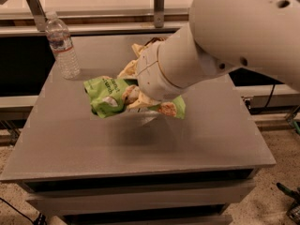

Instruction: Move green rice chip bag near water bottle

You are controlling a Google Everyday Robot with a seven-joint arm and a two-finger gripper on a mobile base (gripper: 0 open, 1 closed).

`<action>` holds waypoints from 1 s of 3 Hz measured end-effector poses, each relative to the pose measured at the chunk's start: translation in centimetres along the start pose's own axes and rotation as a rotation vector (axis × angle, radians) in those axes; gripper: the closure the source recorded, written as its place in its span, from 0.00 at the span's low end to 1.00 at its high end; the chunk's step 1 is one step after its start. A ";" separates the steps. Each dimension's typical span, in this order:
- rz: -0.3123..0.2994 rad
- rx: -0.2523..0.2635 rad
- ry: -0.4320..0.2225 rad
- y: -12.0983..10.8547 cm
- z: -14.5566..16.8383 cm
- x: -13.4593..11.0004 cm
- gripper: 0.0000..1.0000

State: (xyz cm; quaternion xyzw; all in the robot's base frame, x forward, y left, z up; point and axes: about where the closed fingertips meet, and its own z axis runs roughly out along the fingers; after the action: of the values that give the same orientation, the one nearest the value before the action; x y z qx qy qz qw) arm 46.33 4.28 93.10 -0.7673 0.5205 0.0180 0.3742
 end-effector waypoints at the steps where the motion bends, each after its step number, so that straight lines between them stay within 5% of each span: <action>1: -0.063 0.026 -0.001 -3.8 3.5 1.0 1.00; 3: -0.141 0.026 0.005 -8.6 7.5 1.5 1.00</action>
Offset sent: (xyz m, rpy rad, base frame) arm 0.1191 0.0433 -0.0193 -0.0047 -0.1063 0.0907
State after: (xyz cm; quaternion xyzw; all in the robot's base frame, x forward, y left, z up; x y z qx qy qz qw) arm 56.66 9.09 91.88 -0.7972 0.4662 -0.0172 0.3832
